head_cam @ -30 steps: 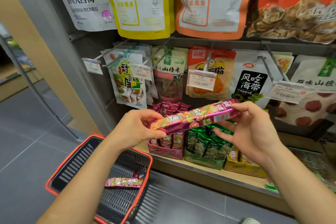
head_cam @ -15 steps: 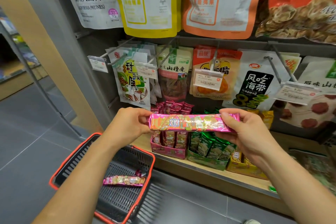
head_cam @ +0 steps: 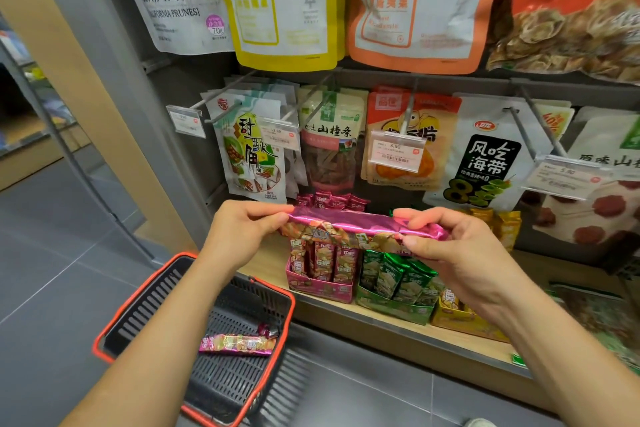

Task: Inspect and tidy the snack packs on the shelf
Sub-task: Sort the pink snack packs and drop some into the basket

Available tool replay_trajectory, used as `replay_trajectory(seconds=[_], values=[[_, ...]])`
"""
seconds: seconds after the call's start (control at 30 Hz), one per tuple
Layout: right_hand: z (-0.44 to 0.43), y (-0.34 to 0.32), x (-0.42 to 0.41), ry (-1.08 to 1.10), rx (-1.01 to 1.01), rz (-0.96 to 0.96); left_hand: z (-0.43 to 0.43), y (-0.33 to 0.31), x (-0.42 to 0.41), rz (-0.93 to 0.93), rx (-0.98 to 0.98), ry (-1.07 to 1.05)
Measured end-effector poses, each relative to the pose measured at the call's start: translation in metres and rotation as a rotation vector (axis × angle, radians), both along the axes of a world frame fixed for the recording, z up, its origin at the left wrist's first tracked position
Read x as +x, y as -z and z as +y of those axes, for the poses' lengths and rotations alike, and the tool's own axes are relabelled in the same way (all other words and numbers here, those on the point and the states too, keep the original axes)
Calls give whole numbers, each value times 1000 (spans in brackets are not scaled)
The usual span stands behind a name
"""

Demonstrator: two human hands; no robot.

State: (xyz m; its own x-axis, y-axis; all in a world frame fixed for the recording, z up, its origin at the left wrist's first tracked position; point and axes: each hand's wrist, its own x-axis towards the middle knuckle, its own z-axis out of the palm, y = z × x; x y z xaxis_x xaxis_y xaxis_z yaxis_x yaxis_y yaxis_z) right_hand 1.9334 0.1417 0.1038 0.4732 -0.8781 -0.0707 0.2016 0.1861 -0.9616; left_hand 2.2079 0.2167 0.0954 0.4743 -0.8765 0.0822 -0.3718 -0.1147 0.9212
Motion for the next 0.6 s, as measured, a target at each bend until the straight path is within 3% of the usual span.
replay_trajectory(seconds=[0.2,0.3,0.37,0.47,0.6], values=[[5,1,3,51,-180,167,-2,4,1,-168,2,31],[4,1,1,134,-276,272,-2,8,-4,-505,121,169],[5,2,3,202,-348,357,-4,12,-12,-688,88,234],[7,3,7,264,-451,407,-9,18,-30,-629,28,292],[5,5,14,200,-420,369,-16,29,-36,-495,63,259]])
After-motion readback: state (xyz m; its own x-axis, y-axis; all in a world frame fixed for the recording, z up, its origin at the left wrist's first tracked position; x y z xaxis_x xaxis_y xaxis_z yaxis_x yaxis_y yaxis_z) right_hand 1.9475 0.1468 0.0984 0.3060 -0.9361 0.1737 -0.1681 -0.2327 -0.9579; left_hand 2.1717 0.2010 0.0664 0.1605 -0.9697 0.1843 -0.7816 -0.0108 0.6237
